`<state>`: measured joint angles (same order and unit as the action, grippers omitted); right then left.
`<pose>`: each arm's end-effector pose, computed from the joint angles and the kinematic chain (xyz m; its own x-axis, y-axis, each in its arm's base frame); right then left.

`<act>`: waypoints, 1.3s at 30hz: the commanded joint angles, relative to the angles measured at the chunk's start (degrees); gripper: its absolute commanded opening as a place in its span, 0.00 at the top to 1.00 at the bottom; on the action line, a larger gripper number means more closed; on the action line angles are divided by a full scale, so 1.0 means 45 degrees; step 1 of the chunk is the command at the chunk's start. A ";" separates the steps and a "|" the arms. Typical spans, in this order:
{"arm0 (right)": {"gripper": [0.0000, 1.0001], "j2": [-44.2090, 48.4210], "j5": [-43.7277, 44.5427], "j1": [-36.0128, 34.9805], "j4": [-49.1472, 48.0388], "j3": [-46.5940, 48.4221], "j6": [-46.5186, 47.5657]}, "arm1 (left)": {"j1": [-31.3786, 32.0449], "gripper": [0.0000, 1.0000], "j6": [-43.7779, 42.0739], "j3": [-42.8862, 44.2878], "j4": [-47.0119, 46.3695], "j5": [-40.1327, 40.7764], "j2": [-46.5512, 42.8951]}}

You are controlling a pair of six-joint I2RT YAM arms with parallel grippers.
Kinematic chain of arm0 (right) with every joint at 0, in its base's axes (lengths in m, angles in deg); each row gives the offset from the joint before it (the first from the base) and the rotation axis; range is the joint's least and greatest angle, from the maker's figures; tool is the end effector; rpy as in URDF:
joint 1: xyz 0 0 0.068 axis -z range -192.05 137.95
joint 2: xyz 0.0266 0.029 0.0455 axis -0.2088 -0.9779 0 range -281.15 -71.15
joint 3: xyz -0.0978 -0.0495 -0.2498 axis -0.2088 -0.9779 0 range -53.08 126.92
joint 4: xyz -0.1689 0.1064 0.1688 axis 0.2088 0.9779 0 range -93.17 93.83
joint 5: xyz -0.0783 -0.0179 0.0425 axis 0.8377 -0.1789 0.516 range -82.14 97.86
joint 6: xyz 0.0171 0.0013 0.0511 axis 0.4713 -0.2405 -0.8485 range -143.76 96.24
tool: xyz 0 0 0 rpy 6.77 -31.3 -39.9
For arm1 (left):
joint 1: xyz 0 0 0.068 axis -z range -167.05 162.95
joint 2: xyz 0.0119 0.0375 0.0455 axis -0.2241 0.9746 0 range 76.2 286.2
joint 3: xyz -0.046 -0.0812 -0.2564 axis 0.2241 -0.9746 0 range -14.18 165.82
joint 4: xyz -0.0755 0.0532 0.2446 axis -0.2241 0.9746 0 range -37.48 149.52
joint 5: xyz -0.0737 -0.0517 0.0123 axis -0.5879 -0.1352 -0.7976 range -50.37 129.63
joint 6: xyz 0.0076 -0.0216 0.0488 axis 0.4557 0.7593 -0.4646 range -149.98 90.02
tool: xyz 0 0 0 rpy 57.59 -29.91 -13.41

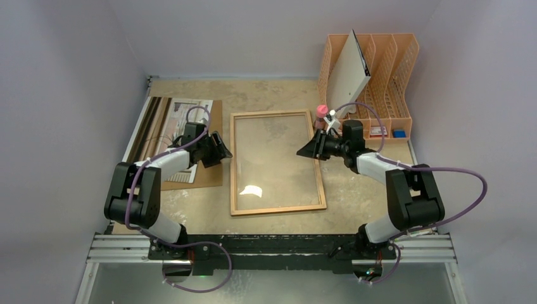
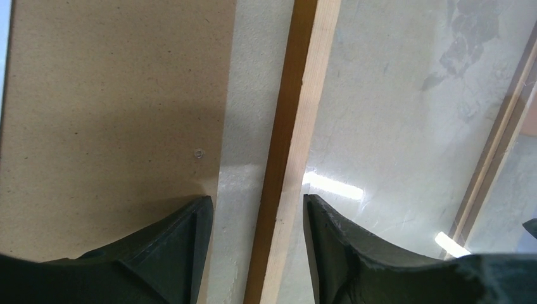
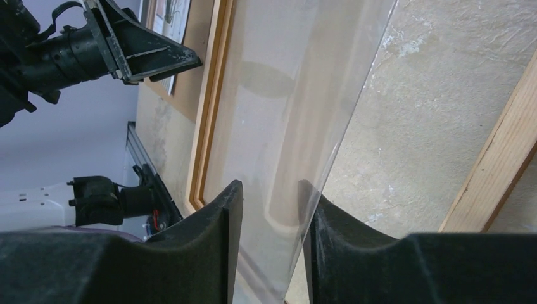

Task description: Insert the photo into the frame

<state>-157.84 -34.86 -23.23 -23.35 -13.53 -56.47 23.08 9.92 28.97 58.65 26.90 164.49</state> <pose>0.2942 0.0827 0.1928 -0.7717 0.2522 -0.5838 -0.3787 0.5553 0.7404 0.2896 -0.0598 0.1613 -0.7862 -0.4951 -0.3698 -0.2569 0.8061 -0.5332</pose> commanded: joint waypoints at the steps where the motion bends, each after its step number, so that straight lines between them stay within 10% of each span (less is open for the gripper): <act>1: 0.65 -0.0098 -0.0824 -0.0035 -0.0700 -0.0083 -0.0049 | 0.0068 0.45 0.0224 -0.0196 -0.0650 -0.0413 0.0224; 8: 1.00 0.0588 -0.0555 -0.0035 -0.0524 -0.0198 -0.0481 | 0.0112 0.51 0.0294 -0.0224 -0.0914 -0.0493 0.0345; 31: 1.00 0.3571 -0.0979 -0.0153 -0.2476 0.0027 -0.5983 | 0.0190 0.75 -0.0074 0.0367 -0.1495 0.1675 0.1584; 39: 1.00 0.2909 -0.0269 -0.1205 -0.3431 0.0173 -0.6977 | 0.0190 0.67 0.0006 0.1386 0.0440 0.1303 0.0293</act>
<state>-143.70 -36.83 -26.80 -33.97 -15.48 -84.84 23.98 11.03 31.55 53.21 29.41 169.82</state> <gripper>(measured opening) 0.005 0.287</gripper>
